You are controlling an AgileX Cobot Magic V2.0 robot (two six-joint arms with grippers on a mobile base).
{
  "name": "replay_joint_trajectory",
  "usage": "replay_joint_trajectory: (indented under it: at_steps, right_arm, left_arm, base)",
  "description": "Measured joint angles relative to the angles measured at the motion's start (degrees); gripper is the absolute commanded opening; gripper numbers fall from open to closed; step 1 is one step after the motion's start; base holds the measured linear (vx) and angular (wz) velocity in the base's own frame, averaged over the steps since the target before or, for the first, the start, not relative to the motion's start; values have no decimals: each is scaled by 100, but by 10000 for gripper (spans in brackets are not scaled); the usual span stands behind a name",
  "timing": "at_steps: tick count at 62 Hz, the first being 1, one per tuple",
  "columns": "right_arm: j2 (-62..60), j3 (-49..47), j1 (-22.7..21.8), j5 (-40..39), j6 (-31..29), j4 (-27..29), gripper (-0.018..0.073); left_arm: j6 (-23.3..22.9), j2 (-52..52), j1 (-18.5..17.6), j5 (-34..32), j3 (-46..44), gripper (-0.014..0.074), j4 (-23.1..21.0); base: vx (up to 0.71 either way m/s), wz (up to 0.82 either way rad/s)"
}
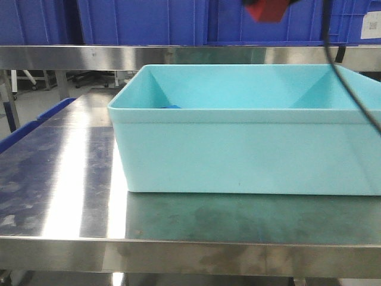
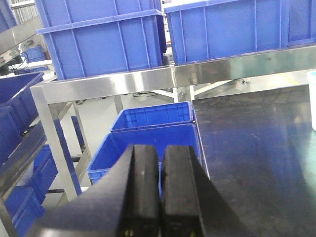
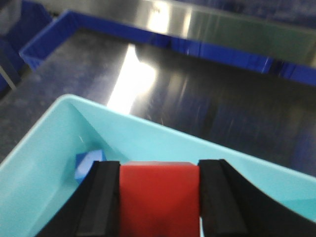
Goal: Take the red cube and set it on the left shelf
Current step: 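Close the right gripper on the red cube and lift it, then hold the red cube raised in the right gripper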
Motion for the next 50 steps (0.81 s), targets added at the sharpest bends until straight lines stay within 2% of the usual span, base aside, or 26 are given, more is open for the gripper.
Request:
replay_joint_trajectory:
  at_steps: [11, 23, 50]
  right_arm:
    - [-740, 675, -42, -385, 0, -22, 57]
    - [-1501, 1597, -377, -735, 0, -22, 57]
    - [-3648, 3438, -1193, -811, 0, -22, 57]
  left_arm:
    - [0, 0, 0, 0, 0, 106, 0]
    - [0, 0, 0, 0, 0, 106, 0]
    - [0, 0, 0, 0, 0, 106, 0]
  base:
    - [0, 0]
    - [-1, -7]
    - [-1, -4]
